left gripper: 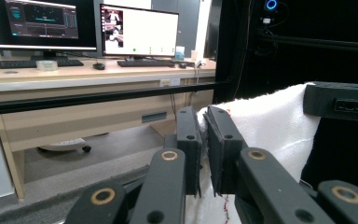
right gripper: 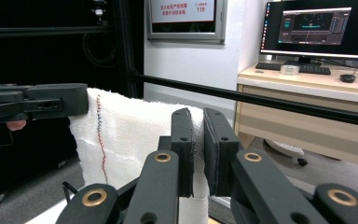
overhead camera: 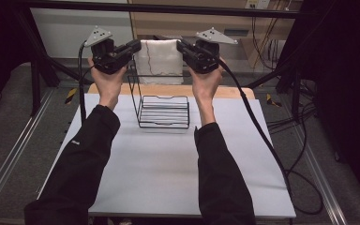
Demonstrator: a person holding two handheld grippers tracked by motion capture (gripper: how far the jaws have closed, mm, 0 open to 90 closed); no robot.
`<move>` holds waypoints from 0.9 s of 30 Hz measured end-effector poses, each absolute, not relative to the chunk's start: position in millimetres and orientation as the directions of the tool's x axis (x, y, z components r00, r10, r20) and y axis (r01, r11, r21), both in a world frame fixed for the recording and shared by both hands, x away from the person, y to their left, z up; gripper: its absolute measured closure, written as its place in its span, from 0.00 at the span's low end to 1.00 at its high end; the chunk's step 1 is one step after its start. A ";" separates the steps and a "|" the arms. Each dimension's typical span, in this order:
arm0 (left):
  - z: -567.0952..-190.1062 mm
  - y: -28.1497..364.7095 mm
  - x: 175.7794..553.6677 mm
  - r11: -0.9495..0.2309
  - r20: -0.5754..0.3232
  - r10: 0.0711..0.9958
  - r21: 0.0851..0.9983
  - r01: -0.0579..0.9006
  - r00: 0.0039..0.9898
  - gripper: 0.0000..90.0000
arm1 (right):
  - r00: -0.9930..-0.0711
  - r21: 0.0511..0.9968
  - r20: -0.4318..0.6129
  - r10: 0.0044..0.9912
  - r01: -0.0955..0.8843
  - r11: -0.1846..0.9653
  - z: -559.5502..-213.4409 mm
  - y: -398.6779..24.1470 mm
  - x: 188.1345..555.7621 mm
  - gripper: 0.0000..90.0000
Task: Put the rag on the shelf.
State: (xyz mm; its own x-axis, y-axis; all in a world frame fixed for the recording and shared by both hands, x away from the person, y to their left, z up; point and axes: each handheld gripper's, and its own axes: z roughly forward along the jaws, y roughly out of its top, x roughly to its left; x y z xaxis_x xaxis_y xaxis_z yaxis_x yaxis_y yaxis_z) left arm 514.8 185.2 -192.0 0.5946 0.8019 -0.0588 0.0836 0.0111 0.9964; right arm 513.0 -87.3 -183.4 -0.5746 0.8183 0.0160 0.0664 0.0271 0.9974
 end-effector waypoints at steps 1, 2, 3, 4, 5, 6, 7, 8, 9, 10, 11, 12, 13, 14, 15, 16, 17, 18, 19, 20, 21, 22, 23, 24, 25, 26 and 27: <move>-192.4 185.0 514.3 0.010 -0.059 0.801 0.996 0.084 0.595 0.93 | -0.574 0.997 0.018 0.818 0.068 0.026 -184.6 -88.0 512.3 0.93; -193.4 184.7 513.4 0.010 -0.059 0.800 0.996 0.084 0.597 0.93 | -0.574 0.997 0.019 0.818 0.071 0.027 -185.5 -88.3 511.8 0.93; -194.1 184.9 512.9 0.007 -0.057 0.799 0.996 0.086 0.599 0.93 | -0.574 0.997 0.021 0.819 0.074 0.026 -187.1 -88.7 511.1 0.93; -194.8 185.0 512.5 0.008 -0.059 0.798 0.996 0.088 0.600 0.93 | -0.574 0.997 0.024 0.818 0.076 0.025 -188.3 -89.1 510.7 0.93; -195.7 185.2 512.3 0.003 -0.058 0.798 0.996 0.093 0.600 0.93 | -0.575 0.996 0.027 0.818 0.080 0.023 -189.2 -89.1 510.3 0.93; -196.8 185.5 512.0 -0.001 -0.058 0.797 0.995 0.098 0.601 0.93 | -0.575 0.996 0.028 0.818 0.082 0.024 -190.3 -89.2 510.1 0.93; -198.0 185.9 511.3 0.002 -0.061 0.797 0.995 0.098 0.601 0.93 | -0.576 0.996 0.029 0.817 0.084 0.024 -191.5 -88.9 509.2 0.93; -199.2 186.6 510.9 0.004 -0.064 0.795 0.995 0.100 0.603 0.93 | -0.577 0.996 0.029 0.816 0.085 0.025 -192.5 -88.5 508.5 0.93; -200.7 187.3 510.8 0.002 -0.065 0.794 0.995 0.105 0.604 0.93 | -0.577 0.996 0.028 0.816 0.087 0.027 -193.3 -88.1 507.9 0.93; -201.7 187.5 510.9 0.002 -0.067 0.794 0.994 0.108 0.604 0.93 | -0.578 0.996 0.025 0.816 0.086 0.030 -194.4 -87.9 507.6 0.93; -203.4 187.7 511.0 -0.001 -0.067 0.794 0.994 0.112 0.604 0.93 | -0.578 0.996 0.026 0.815 0.088 0.031 -195.3 -87.7 507.5 0.93; -204.7 187.9 510.9 0.000 -0.069 0.794 0.994 0.114 0.605 0.93 | -0.579 0.995 0.029 0.815 0.094 0.032 -197.0 -87.4 507.5 0.93; -205.7 188.0 510.6 0.000 -0.070 0.793 0.993 0.114 0.606 0.93 | -0.577 0.995 0.027 0.816 0.094 0.034 -198.4 -87.2 507.5 0.93; -207.1 187.9 510.3 -0.003 -0.068 0.792 0.993 0.116 0.607 0.93 | -0.577 0.995 0.028 0.816 0.097 0.034 -199.6 -87.0 507.4 0.93; -208.2 188.1 510.2 -0.008 -0.066 0.790 0.993 0.117 0.609 0.93 | -0.577 0.994 0.030 0.816 0.101 0.035 -201.6 -87.3 507.4 0.93; -209.2 187.9 510.1 -0.011 -0.065 0.790 0.993 0.121 0.610 0.93 | -0.578 0.994 0.033 0.815 0.105 0.035 -203.2 -87.8 507.5 0.93; -209.7 187.7 510.1 -0.015 -0.063 0.790 0.992 0.122 0.610 0.93 | -0.579 0.994 0.034 0.815 0.107 0.035 -204.6 -88.2 507.5 0.93; -210.3 187.4 509.6 -0.019 -0.060 0.789 0.992 0.122 0.612 0.93 | -0.580 0.994 0.035 0.814 0.108 0.034 -205.4 -88.3 507.2 0.93; -210.5 187.3 509.2 -0.019 -0.059 0.789 0.993 0.121 0.611 0.93 | -0.579 0.993 0.035 0.815 0.109 0.034 -206.5 -88.5 506.5 0.93; -210.9 187.4 508.4 -0.017 -0.060 0.787 0.993 0.119 0.614 0.93 | -0.580 0.994 0.034 0.814 0.107 0.035 -207.1 -88.8 506.2 0.93; -211.1 187.2 507.7 -0.017 -0.059 0.786 0.993 0.118 0.615 0.93 | -0.581 0.994 0.035 0.813 0.107 0.034 -207.7 -89.4 505.6 0.93; -211.3 187.1 507.0 -0.019 -0.058 0.785 0.993 0.118 0.616 0.93 | -0.581 0.994 0.038 0.813 0.109 0.032 -208.0 -89.8 505.1 0.93; -211.7 186.9 506.0 -0.020 -0.057 0.784 0.993 0.117 0.617 0.93 | -0.581 0.994 0.037 0.813 0.108 0.032 -208.2 -90.1 504.8 0.93; -212.1 186.9 505.2 -0.020 -0.057 0.784 0.993 0.117 0.619 0.93 | -0.582 0.993 0.039 0.812 0.111 0.032 -208.5 -90.4 504.1 0.93; -212.5 187.1 504.2 -0.022 -0.057 0.783 0.993 0.119 0.619 0.93 | -0.581 0.993 0.037 0.813 0.110 0.034 -208.9 -90.6 503.4 0.93; -212.9 187.3 503.7 -0.023 -0.056 0.783 0.993 0.120 0.620 0.93 | -0.584 0.993 0.036 0.811 0.110 0.035 -209.3 -90.7 502.6 0.93; -213.2 187.6 503.3 -0.023 -0.057 0.782 0.992 0.120 0.621 0.93 | -0.584 0.993 0.034 0.811 0.110 0.037 -209.8 -90.7 501.9 0.93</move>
